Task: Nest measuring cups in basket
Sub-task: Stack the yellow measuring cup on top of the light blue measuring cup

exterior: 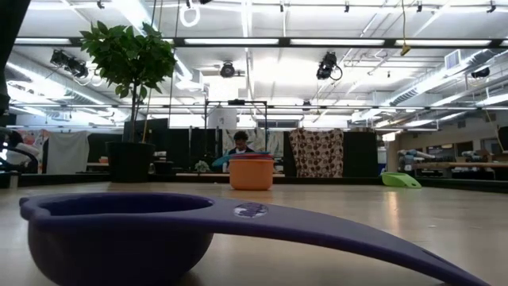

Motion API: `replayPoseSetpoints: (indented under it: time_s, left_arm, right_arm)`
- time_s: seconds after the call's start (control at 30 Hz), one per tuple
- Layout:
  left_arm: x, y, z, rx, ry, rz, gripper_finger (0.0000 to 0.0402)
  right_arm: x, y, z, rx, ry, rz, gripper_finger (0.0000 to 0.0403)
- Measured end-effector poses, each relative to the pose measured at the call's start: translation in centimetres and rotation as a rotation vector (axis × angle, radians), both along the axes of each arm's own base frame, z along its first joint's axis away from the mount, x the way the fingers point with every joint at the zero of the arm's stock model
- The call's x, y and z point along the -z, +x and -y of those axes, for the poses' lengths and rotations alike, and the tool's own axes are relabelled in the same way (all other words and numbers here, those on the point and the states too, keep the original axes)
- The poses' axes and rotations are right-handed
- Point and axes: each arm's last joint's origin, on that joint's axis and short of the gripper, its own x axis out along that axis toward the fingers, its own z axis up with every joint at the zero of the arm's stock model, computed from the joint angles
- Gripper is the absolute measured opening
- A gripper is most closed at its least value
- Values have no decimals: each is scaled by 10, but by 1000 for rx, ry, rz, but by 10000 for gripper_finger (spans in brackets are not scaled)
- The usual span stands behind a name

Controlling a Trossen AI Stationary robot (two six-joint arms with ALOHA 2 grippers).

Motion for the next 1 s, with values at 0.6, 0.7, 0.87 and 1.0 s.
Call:
replayPoseSetpoints:
  time_s: [0.6,0.7,0.87,1.0]
  left_arm:
    - [71,-11,57,-6,-115,-114,103]
    - [75,-23,62,-28,-112,-86,103]
    - [78,-38,70,-64,-83,-45,103]
    - [76,-47,78,-54,-84,-15,103]
  right_arm:
    - [41,-5,-19,-38,38,-576,110]
    - [51,-3,-24,-44,46,-743,103]
    - [62,6,-35,-54,33,-915,90]
    - [69,18,-46,-68,40,-1020,87]
